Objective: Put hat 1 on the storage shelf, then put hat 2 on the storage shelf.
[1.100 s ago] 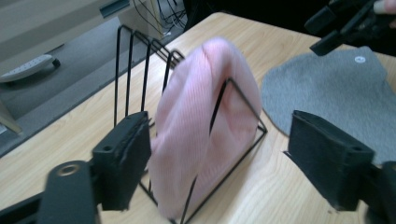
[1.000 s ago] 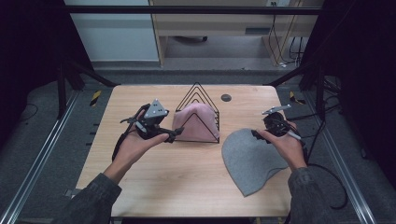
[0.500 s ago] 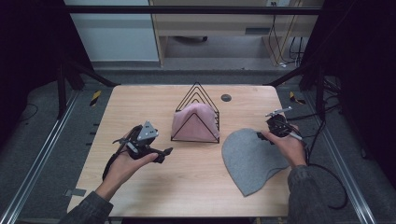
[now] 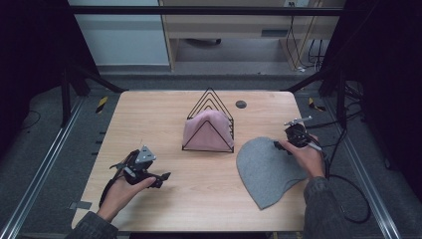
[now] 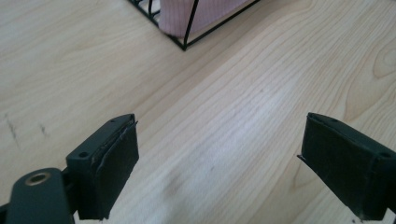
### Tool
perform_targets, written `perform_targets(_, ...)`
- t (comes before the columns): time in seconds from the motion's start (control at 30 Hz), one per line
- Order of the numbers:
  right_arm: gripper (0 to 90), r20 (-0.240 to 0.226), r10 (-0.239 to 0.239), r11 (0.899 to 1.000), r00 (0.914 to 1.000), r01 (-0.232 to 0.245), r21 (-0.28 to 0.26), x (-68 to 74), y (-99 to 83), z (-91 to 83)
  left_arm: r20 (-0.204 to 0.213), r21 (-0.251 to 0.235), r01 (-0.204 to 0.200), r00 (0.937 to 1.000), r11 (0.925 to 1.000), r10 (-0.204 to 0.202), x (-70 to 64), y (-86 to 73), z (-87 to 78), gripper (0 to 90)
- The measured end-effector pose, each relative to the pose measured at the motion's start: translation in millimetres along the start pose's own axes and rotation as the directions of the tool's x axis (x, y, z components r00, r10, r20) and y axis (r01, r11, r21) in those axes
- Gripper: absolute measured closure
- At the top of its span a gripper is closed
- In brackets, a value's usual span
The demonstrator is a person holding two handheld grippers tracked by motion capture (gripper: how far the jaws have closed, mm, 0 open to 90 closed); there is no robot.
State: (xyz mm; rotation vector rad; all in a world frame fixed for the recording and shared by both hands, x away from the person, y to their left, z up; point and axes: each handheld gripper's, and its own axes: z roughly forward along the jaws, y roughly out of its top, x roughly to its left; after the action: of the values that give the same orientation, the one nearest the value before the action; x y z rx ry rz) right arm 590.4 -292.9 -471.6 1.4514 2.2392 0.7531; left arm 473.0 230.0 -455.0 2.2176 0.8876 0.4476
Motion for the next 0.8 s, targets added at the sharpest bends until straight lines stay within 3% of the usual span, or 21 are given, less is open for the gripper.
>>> perform_targets(0.23, 34.3, -0.005, 0.007, 1.000, 1.0000, -0.007, 0.002, -2.7, 1.1, 5.7, -0.030, -0.031, 0.049, 0.9983, 0.9983, -0.050, 11.3, -7.7, -11.2, 10.6)
perform_targets(0.53, 36.4, -0.018, 0.001, 0.999, 0.9998, -0.001, 0.034, 1.1, 1.1, 15.8, -0.034, -0.028, 0.052, 0.9980, 0.9983, -0.053, 13.4, -9.9, -11.5, 10.6)
perform_targets(0.8, 49.6, -0.045, -0.011, 0.999, 0.9989, 0.012, 0.039, 0.9, 0.5, 16.7, -0.037, -0.022, 0.043, 0.9983, 0.9988, -0.044, 12.8, -10.2, -10.3, 10.8)
